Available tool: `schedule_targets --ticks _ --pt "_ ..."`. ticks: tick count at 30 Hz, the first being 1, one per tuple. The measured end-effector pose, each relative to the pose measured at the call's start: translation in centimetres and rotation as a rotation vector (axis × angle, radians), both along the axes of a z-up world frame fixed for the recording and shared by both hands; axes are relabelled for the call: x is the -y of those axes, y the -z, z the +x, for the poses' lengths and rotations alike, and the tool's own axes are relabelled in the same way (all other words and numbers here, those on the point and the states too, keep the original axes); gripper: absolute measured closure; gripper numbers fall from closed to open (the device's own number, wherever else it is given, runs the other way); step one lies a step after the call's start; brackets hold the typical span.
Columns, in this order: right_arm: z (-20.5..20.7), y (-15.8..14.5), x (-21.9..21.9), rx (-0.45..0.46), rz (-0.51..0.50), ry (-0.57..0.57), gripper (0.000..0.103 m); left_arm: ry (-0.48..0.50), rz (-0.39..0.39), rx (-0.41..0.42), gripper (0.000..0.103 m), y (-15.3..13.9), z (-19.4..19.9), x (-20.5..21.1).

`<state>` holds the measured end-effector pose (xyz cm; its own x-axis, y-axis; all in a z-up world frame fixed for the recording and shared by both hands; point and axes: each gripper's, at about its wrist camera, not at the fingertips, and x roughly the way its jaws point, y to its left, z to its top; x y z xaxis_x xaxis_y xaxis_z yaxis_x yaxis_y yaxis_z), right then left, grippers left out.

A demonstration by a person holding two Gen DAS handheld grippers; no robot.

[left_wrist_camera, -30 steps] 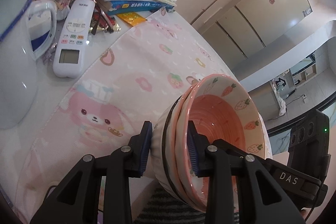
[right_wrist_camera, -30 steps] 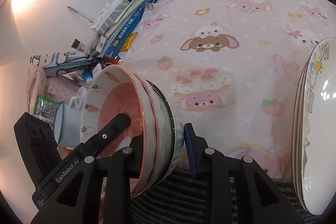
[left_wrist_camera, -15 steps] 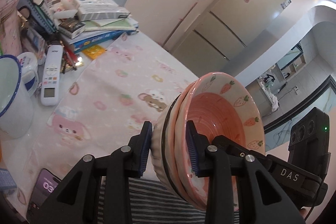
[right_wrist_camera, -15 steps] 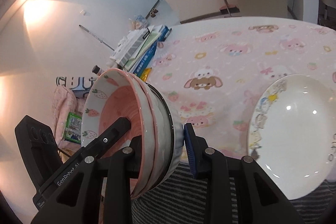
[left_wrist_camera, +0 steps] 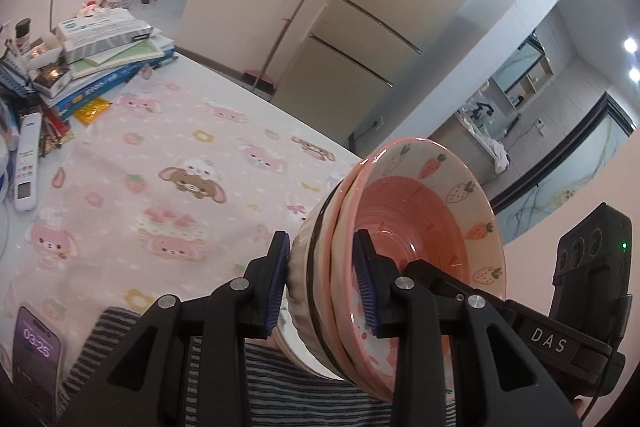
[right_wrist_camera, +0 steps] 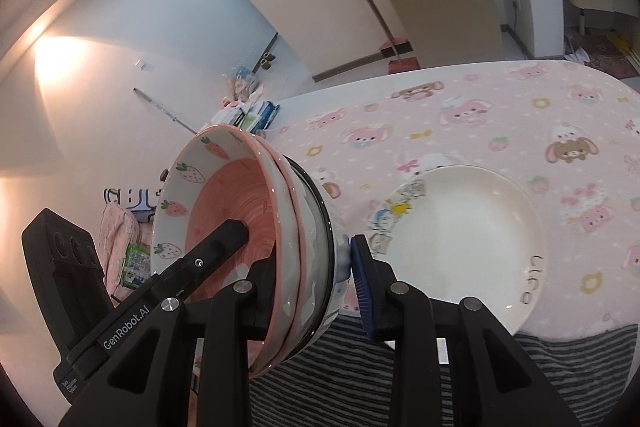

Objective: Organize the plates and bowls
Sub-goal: 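Lift the pink bowls with the left tool and carry them over the plates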

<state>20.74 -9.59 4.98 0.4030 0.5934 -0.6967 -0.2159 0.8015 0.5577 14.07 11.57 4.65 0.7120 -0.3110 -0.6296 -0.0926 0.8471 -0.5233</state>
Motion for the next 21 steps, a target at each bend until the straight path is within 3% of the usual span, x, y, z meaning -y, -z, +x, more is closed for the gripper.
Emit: schedule_targets --ticks 12,21 --pt "0.3 2.5 6.2 -0.045 0.030 0.097 0.071 0.070 0.061 -0.035 0.072 0.9 1.9 6.6" --pt "1.1 6.6 7.9 -0.111 0.055 0.111 0.071 0.109 0.105 -0.086 0.072 3.8 3.1 8.8"
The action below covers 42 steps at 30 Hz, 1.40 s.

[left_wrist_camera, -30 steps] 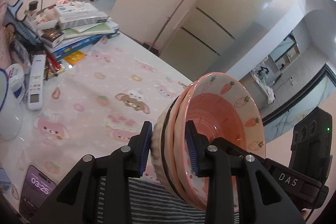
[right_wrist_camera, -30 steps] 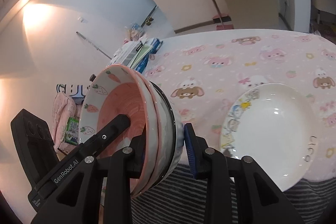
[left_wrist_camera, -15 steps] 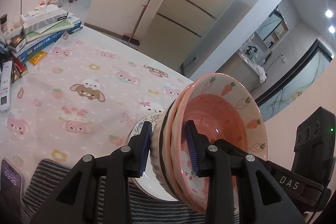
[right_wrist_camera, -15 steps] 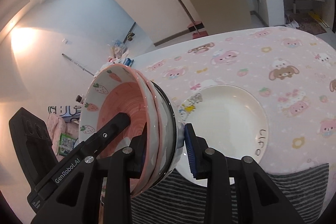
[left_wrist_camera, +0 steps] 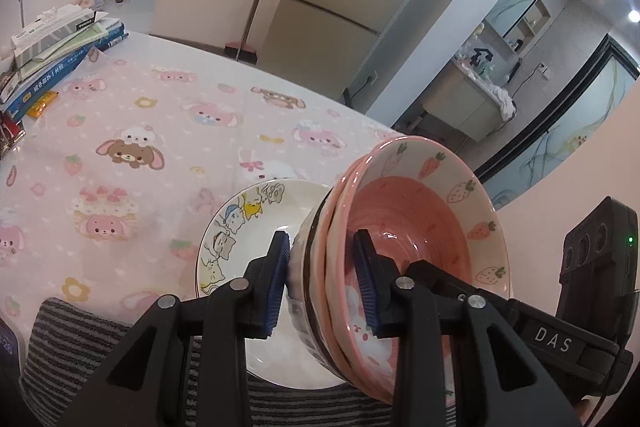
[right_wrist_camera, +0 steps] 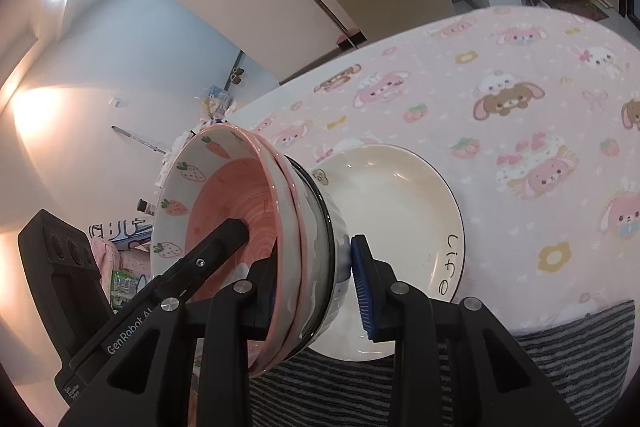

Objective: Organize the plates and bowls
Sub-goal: 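Lower the pink bowls onto the white plate stack and open the left tool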

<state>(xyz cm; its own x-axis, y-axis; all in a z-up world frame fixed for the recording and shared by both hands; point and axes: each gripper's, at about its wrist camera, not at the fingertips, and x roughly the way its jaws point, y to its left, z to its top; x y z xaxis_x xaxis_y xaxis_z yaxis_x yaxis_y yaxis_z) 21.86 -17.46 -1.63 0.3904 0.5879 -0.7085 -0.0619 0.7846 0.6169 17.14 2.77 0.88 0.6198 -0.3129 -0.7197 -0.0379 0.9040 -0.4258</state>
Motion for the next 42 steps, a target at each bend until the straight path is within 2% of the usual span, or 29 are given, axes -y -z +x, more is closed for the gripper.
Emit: schedule_targets --ticks 5,9,13,23,33,37,42 --pt "0.7 2.0 -0.4 -0.036 -0.007 -0.005 0.070 -0.002 -0.001 -0.035 0.072 1.8 0.7 -0.1" --pt "1.0 2.8 -0.4 -0.038 -0.038 -0.001 0.070 0.017 -0.010 -0.009 0.072 3.2 1.3 0.1" --pt "1.5 4.3 -0.2 -0.071 -0.044 0.001 0.070 0.032 -0.022 -0.035 0.072 4.7 1.6 0.3" --pt "2.0 6.1 -0.9 -0.112 -0.053 -0.018 0.070 0.029 -0.006 -0.073 0.072 6.1 1.8 -0.1" --pt "1.7 5.9 -1.3 -0.076 -0.072 -0.020 0.071 0.025 0.012 -0.054 0.072 6.4 1.9 0.0" --pt "1.2 5.7 -1.7 -0.030 -0.098 -0.033 0.068 0.020 0.012 -0.046 0.071 6.4 1.4 0.0" --pt "1.3 5.8 -1.6 -0.028 -0.090 -0.030 0.068 0.023 0.022 -0.038 0.071 6.4 1.4 0.1"
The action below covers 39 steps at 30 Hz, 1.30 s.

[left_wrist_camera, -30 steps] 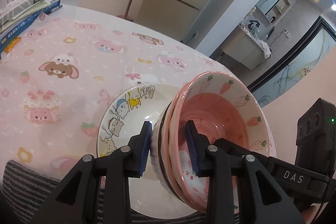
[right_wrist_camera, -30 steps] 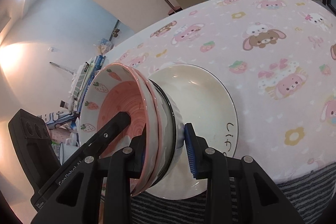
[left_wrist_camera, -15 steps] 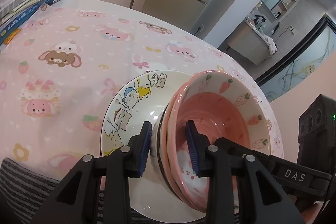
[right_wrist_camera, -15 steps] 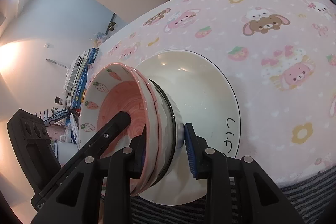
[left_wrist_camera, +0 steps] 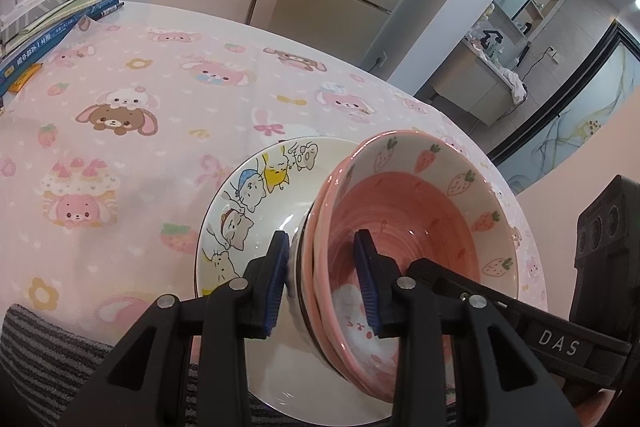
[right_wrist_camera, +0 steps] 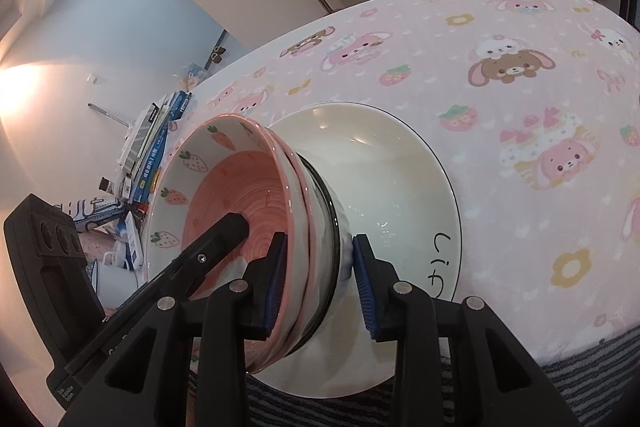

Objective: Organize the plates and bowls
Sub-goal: 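Lower the pink bowls onto the white plate stack and open the left tool, then withdraw the open left tool from the bowls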

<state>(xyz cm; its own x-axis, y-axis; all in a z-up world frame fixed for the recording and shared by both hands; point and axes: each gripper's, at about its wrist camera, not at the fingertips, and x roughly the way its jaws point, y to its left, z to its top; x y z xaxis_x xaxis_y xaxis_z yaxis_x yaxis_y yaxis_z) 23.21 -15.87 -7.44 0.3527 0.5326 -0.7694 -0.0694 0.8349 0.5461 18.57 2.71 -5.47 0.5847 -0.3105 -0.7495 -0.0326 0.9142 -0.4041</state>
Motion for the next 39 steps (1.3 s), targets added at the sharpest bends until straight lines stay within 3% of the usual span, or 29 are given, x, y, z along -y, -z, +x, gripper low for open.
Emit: schedule_targets --ticks 6,15,21,29,30,31,33,35,36,37,39 --pt "0.3 0.1 0.3 -0.005 0.019 -0.004 0.067 0.010 0.006 0.007 0.070 -0.3 -0.2 0.1" --pt "-0.4 -2.1 0.3 0.068 -0.050 -0.015 0.067 -0.005 0.097 0.145 0.055 -3.4 -1.7 0.0" --pt "-2.5 -6.6 2.2 0.229 -0.118 0.031 0.067 0.013 0.169 0.271 0.055 -6.5 -3.5 -0.2" --pt "-7.6 -13.6 5.2 0.518 -0.219 0.145 0.067 -0.011 0.249 0.553 0.051 -13.0 -8.9 -0.5" --pt "-8.4 -14.4 5.5 0.553 -0.220 0.157 0.060 -0.009 0.259 0.591 0.050 -13.8 -9.7 -0.4" --pt "-9.0 -15.1 5.7 0.581 -0.220 0.165 0.048 -0.008 0.268 0.622 0.048 -14.5 -10.4 -0.3" --pt "-11.2 -16.7 6.4 0.684 -0.227 0.194 0.041 -0.007 0.278 0.684 0.044 -15.5 -12.0 -0.3" --pt "-13.2 -18.0 6.5 0.782 -0.267 0.211 0.040 -0.002 0.268 0.744 0.028 -16.3 -13.5 -0.5" --pt "-14.3 -18.6 6.5 0.839 -0.293 0.216 0.036 -0.007 0.264 0.774 0.024 -16.6 -14.2 -0.6" --pt "-15.2 -19.1 6.5 0.876 -0.310 0.218 0.023 -0.006 0.257 0.803 0.019 -16.9 -14.8 -0.7" --pt "-16.9 -20.0 6.7 0.925 -0.326 0.229 0.011 0.004 0.250 0.851 0.008 -17.3 -15.9 -0.9"
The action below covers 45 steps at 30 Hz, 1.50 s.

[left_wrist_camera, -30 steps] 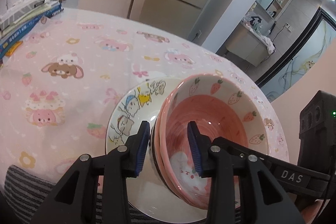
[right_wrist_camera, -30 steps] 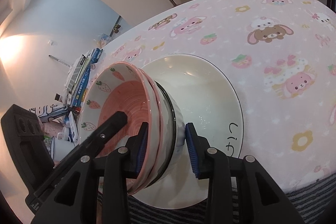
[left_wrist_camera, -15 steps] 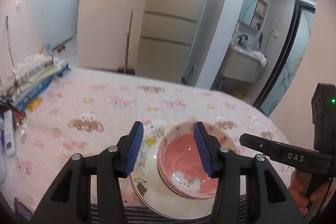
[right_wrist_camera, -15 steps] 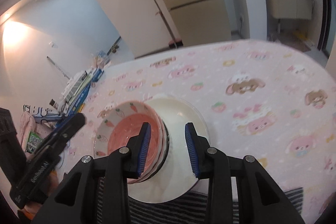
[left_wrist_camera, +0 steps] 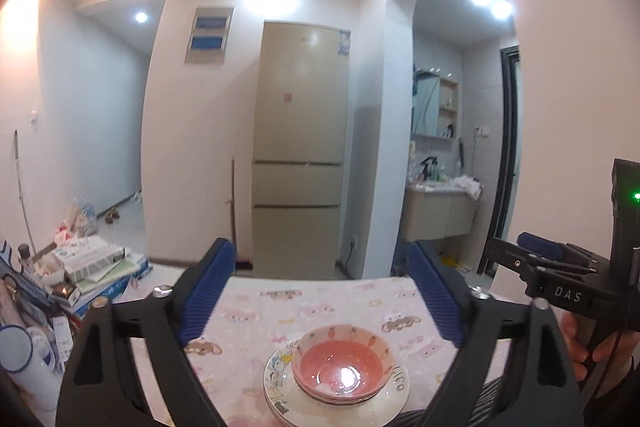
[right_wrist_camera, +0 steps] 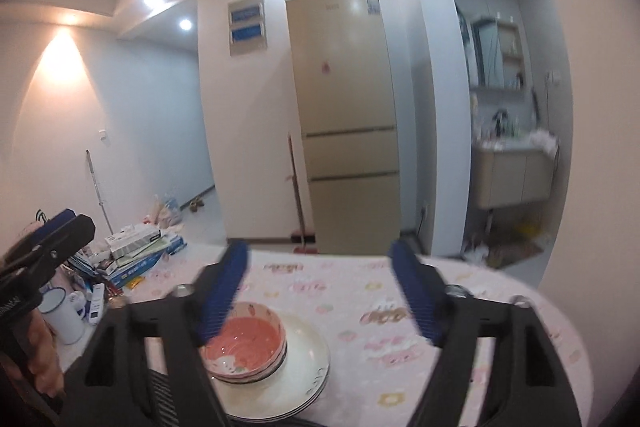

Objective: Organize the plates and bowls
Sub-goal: 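Withdraw the open left tool from the bowls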

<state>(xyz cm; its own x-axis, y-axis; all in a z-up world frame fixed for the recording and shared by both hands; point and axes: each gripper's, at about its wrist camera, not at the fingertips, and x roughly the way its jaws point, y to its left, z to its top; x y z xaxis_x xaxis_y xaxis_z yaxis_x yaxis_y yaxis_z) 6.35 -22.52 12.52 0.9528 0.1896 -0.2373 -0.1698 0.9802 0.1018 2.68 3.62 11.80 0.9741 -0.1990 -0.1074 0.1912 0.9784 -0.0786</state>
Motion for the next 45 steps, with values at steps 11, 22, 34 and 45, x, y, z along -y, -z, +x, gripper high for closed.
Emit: schedule_targets --ticks 11,22,34,45 --pt "-6.5 -1.9 0.7 0.176 -0.021 0.020 0.000 -0.087 0.055 0.213 0.000 -1.4 -6.7 -0.2" --pt "-5.0 3.6 0.7 0.103 0.022 -0.098 0.000 -0.095 0.095 0.214 0.000 3.4 -4.6 0.7" --pt "-1.4 9.5 -1.3 0.093 -0.040 -0.016 0.000 -0.095 0.107 0.100 0.000 10.1 -0.3 0.1" --pt "0.1 13.0 -2.5 0.034 -0.093 0.009 0.000 -0.112 0.079 0.028 0.000 12.8 0.9 -0.3"
